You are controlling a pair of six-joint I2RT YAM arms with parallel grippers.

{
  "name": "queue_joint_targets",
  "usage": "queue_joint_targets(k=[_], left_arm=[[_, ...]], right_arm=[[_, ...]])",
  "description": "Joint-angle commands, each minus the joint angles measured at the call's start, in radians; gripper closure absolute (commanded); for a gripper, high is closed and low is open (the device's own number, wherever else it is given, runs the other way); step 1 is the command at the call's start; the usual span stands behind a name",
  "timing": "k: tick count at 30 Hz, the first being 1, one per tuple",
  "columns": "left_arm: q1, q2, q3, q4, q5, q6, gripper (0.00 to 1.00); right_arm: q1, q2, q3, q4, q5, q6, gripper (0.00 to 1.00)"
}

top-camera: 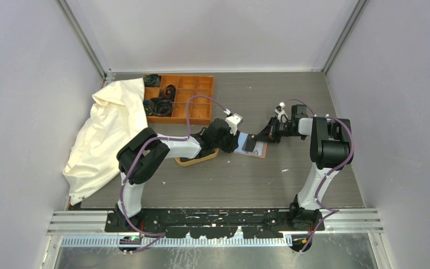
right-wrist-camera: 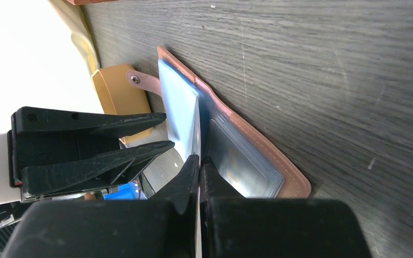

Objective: Put the credit cards into the card holder
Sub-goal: Insert the credit card into the card holder.

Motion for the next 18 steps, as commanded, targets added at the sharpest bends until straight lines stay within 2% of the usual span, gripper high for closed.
queue_joint_targets(k=[1, 18], left_arm=[[0.012, 0.016, 0.012, -0.029, 0.006, -0.012, 0.69], [0.019, 0.033, 0.023, -0.034, 0.03, -0.019, 0.69]], right_arm=[[0.003, -0.007, -0.009, 0.012, -0.016, -0.013, 0.99], [0.003, -0.001, -0.023, 0.023, -0.015, 0.005, 0.99]])
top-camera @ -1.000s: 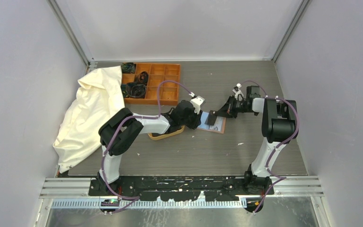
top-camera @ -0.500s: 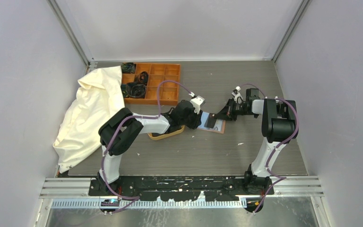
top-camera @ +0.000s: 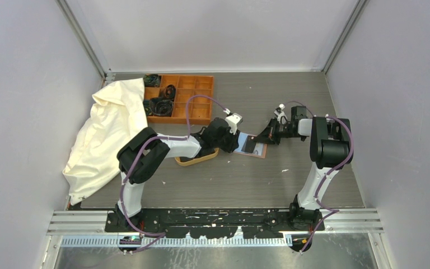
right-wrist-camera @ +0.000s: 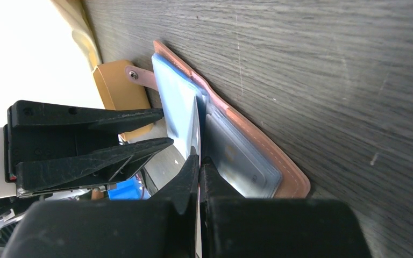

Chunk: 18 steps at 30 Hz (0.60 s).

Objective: Put the credit cards into the card holder
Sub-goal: Insert the credit card into the card holder.

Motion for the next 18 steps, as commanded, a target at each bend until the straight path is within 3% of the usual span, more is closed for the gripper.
queue_joint_targets(k=[1, 18], left_arm=[[0.012, 0.029, 0.019, -0.034, 0.012, -0.012, 0.69], [0.012, 0.041, 0.031, -0.048, 0.025, -0.014, 0.68]], right_arm=[[0.004, -0.003, -0.009, 0.027, -0.003, 0.005, 0.99], [0.055, 0.027, 0.028, 0.105, -0.012, 0.049, 0.97]])
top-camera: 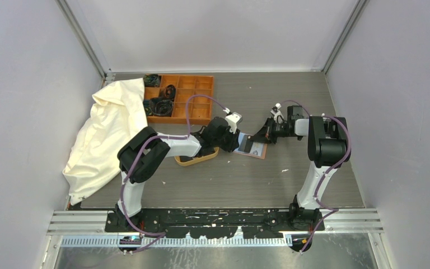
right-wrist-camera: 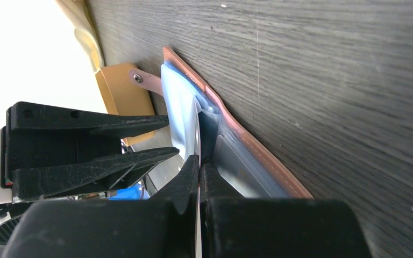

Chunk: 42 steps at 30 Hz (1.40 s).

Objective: Put the credit cards into the card holder
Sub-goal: Insert the credit card into the card holder.

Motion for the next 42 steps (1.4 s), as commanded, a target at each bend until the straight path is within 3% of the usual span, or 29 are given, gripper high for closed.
queue_joint_targets(k=[1, 9, 16, 26, 36, 42], left_arm=[[0.006, 0.031, 0.019, -0.041, 0.002, 0.001, 0.67], [0.005, 0.001, 0.001, -0.025, 0.004, -0.01, 0.62], [-0.002, -0.129, -0.057, 0.002, 0.013, -0.055, 0.61], [-0.105, -0.125, 0.005, -0.015, -0.005, -0.134, 0.85], [-0.187, -0.039, 0.083, 0.012, -0.162, -0.165, 0.86], [-0.187, 0.05, 0.216, -0.104, -0.211, -0.184, 0.86]], right_arm=[[0.021, 0.018, 0.033, 0.045, -0.007, 0.01, 0.97], [0.033, 0.068, 0.062, 0.045, -0.008, 0.027, 0.94], [0.033, 0.076, 0.071, 0.032, -0.004, 0.026, 0.92], [0.033, 0.061, 0.083, 0.0, 0.011, 0.009, 0.89], [0.033, 0.069, 0.088, -0.011, 0.011, -0.001, 0.89], [0.033, 0.067, 0.09, -0.018, 0.013, -0.008, 0.89]])
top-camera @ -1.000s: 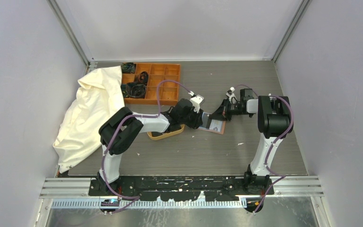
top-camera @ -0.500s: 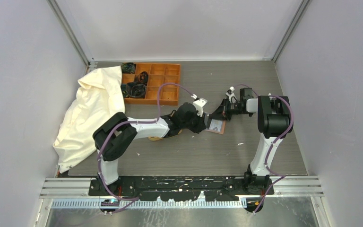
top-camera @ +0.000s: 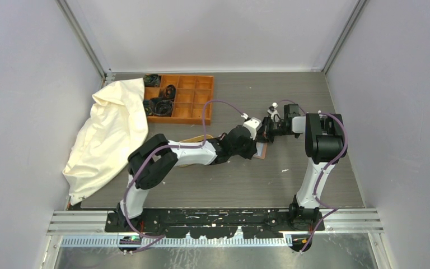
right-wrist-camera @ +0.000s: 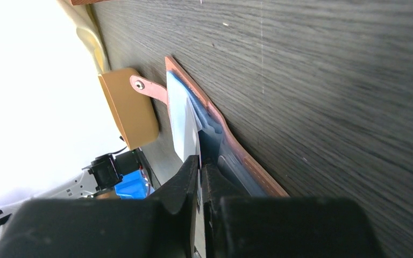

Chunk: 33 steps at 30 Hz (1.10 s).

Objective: Put the credit cards into the card holder
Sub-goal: Insert the credit card into the card holder.

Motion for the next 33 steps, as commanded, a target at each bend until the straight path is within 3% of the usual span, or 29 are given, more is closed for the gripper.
queue_joint_targets(k=[1, 15, 33], left_arm=[[0.004, 0.032, 0.083, -0.03, -0.076, -0.021, 0.86], [0.003, 0.115, 0.184, -0.127, -0.236, -0.021, 0.83], [0.012, 0.091, 0.135, -0.046, -0.324, 0.011, 0.77]], right_arm=[[0.006, 0.002, 0.03, 0.0, 0.03, -0.03, 0.89], [0.006, -0.001, 0.033, -0.006, 0.03, -0.035, 0.89], [0.006, -0.046, 0.04, -0.034, 0.035, -0.063, 0.69]])
